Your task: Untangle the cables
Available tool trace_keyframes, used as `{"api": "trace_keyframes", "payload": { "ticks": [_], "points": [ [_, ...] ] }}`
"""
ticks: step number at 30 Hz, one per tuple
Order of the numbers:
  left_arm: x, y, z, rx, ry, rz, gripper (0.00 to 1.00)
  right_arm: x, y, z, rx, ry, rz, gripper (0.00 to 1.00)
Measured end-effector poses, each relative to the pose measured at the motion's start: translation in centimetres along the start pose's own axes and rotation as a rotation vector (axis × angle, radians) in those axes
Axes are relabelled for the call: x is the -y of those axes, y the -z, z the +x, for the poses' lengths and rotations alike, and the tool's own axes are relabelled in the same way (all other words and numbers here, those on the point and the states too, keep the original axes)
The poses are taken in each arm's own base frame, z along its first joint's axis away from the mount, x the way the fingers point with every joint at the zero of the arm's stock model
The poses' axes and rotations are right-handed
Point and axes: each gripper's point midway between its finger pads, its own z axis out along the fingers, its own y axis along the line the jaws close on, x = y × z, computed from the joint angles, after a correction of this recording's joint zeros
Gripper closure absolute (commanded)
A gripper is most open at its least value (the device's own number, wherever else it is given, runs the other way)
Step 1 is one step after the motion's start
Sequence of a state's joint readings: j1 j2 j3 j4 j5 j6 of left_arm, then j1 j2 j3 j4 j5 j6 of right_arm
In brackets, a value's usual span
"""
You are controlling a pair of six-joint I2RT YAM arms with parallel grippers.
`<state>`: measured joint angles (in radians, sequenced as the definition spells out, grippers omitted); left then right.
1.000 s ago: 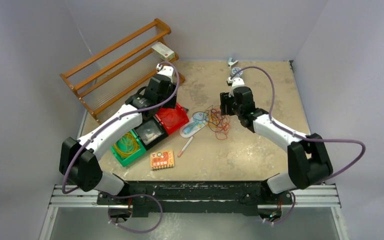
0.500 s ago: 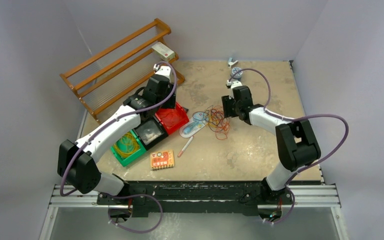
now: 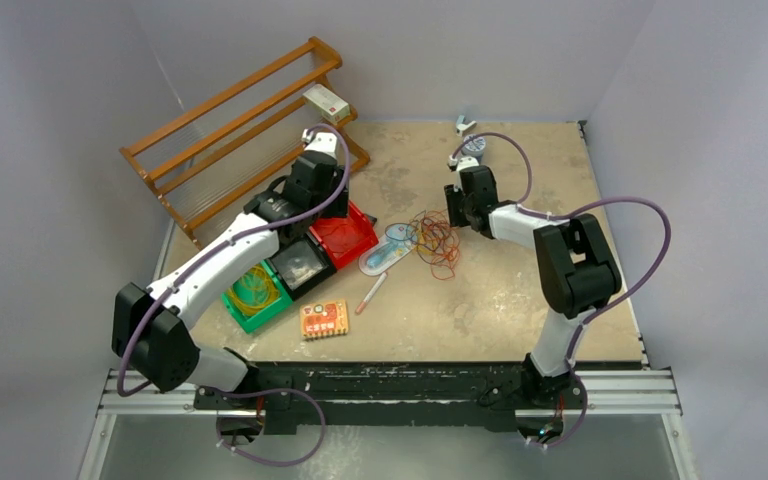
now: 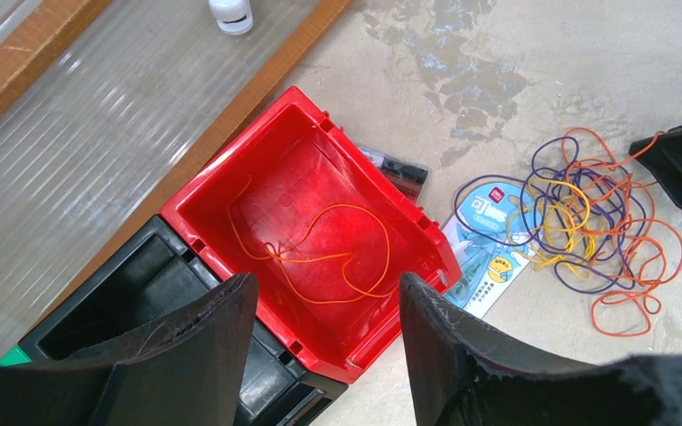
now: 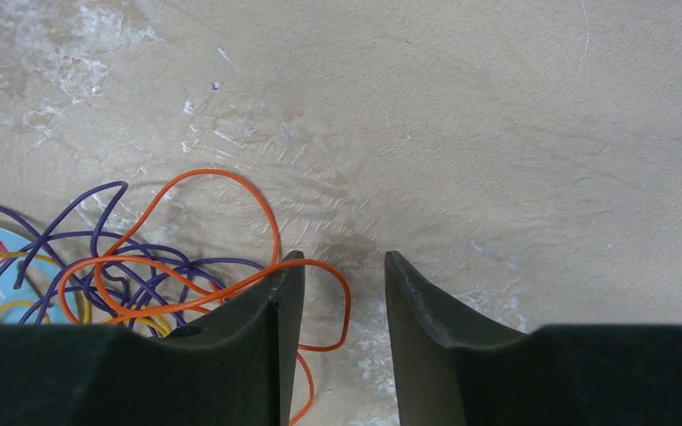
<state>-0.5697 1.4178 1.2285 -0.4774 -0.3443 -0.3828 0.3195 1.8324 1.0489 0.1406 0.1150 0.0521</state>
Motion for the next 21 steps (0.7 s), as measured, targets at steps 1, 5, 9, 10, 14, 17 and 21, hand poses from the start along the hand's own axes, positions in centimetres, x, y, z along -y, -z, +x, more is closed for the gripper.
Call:
{"api": "trace_keyframes", "payload": {
  "ticks": [1, 5, 9, 10, 14, 17, 21],
  "points": [
    [0.0, 0.1, 0.0, 0.002, 0.0, 0.001, 0.41, 0.0, 0.0, 0.0, 0.0, 0.0, 0.001, 0.61],
    [0.1, 0.3, -0.1, 0.014, 0.006, 0.016, 0.41, 0.0, 0.0, -0.8, 0.011, 0.003, -0.004, 0.67],
    [0.5, 0.2, 0.1, 0.012, 0.009, 0.04, 0.41, -0.3, -0.3, -1.7, 0.02, 0.005, -0.014, 0.8],
    [0.6, 0.1, 0.2, 0.012, 0.009, 0.046, 0.42, -0.4, -0.3, -1.8, 0.019, 0.005, -0.021, 0.84],
    [1.0, -0.1, 0.3, 0.015, 0.013, 0.067, 0.41, -0.5, -0.3, -1.5, 0.006, 0.008, -0.029, 0.97],
    [1.2, -0.2, 0.6, 0.015, 0.013, 0.081, 0.4, -0.4, -0.1, -1.5, 0.006, 0.008, -0.028, 1.0],
    [1.5, -0.2, 0.8, 0.032, 0.021, 0.106, 0.39, -0.2, 1.4, -3.0, 0.047, 0.006, -0.029, 1.0]
  ]
}}
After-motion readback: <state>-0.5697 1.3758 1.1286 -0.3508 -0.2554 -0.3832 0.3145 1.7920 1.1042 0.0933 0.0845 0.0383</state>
